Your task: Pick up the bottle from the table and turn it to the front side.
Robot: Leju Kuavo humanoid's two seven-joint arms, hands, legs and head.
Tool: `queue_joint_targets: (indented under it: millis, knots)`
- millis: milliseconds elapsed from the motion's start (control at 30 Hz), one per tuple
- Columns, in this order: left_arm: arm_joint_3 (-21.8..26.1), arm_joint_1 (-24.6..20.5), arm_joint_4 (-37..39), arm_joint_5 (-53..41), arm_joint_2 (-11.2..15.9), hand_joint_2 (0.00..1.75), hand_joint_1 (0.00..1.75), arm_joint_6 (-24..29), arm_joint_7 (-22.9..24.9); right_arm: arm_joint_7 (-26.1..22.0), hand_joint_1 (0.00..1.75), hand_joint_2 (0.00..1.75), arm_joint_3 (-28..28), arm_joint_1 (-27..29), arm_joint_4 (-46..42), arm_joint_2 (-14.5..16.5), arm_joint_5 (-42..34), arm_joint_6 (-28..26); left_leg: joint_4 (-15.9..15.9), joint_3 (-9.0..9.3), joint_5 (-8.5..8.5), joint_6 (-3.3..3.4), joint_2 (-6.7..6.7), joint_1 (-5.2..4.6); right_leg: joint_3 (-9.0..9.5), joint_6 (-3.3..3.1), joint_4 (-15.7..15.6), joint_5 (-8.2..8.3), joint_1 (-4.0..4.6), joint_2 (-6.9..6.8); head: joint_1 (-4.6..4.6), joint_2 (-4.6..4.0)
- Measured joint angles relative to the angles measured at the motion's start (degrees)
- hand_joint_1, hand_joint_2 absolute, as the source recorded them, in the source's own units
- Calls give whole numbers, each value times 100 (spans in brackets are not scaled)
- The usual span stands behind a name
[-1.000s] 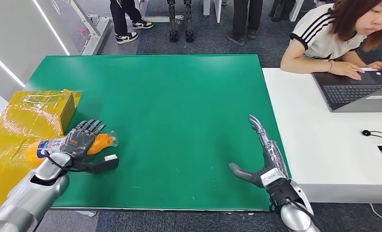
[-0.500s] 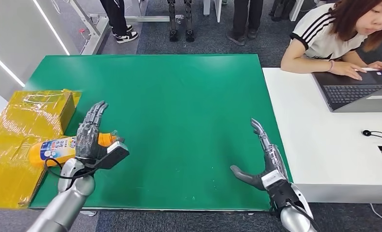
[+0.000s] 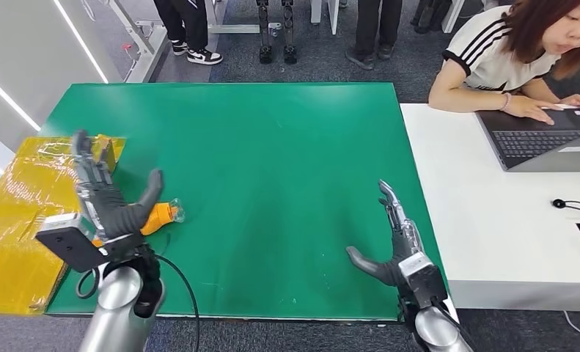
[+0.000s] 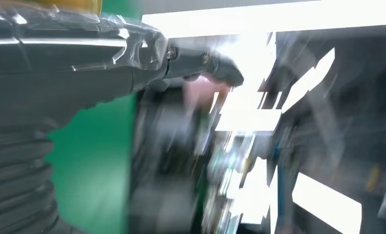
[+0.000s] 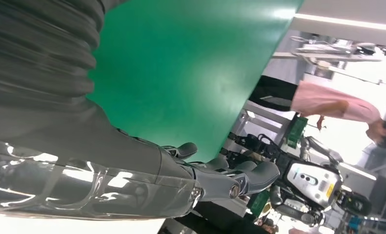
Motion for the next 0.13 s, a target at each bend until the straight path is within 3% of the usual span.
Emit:
queue_joint_targets:
  millis: [133]
  knots:
    - [-647, 23, 229, 264, 69, 175, 0, -267, 0, -124, 0, 175, 3, 201, -173, 59, -188, -49, 0, 0, -6, 3, 23, -3, -4, 1, -2, 1, -2, 25, 0, 0]
